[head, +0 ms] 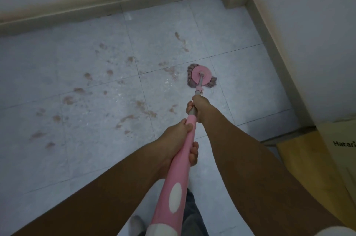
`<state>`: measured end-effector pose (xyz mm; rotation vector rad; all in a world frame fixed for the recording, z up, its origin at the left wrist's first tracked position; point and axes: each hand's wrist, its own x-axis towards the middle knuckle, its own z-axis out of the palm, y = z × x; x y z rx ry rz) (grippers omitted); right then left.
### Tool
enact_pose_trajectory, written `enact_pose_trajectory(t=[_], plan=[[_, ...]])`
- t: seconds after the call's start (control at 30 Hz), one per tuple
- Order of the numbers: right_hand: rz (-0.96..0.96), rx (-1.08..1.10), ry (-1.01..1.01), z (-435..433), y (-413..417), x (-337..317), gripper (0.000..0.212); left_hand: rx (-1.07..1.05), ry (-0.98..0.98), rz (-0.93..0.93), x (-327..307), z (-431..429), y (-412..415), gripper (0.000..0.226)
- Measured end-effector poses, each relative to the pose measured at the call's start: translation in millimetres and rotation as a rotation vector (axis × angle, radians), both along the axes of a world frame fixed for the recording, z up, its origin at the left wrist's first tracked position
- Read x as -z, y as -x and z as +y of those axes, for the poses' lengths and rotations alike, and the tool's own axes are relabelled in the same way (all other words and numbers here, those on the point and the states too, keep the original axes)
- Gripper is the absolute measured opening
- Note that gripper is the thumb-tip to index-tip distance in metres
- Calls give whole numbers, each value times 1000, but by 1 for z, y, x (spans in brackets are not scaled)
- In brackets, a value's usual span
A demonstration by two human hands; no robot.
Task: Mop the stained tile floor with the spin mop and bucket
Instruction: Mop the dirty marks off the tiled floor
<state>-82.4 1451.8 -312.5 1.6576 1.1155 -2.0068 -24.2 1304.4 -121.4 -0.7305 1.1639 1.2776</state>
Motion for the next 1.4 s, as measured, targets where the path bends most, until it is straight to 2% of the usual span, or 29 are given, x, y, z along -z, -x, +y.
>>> enact_pose_trajectory(t=[0.27,0.43,0.53,0.77,0.87,1.0,1.23,1.4], plan=[[-68,-35,53,-25,-47,-12,15,45,77,-53,-23,-13,-35,25],[-74,20,42,-71,-108,-38,27,146,107,-46,-52,-58,-79,32],[-74,47,-2,-97,-143,-50,25,267,140,-21,-66,-86,-103,48],[-40,61,-17,-134,-186,-58,18,330,152,3,-64,-121,-154,57],[-25,119,-2,-118,-186,-53,17,333,121,32,-61,-110,-153,36],[-14,155,-25,-73,-162,-40,34,316,56,62,-55,-73,-127,19],[17,127,-33,29,-98,-24,8,251,-57,112,-28,17,-69,29],[-2,66,-41,63,-65,-11,14,311,20,190,-7,47,-33,53]])
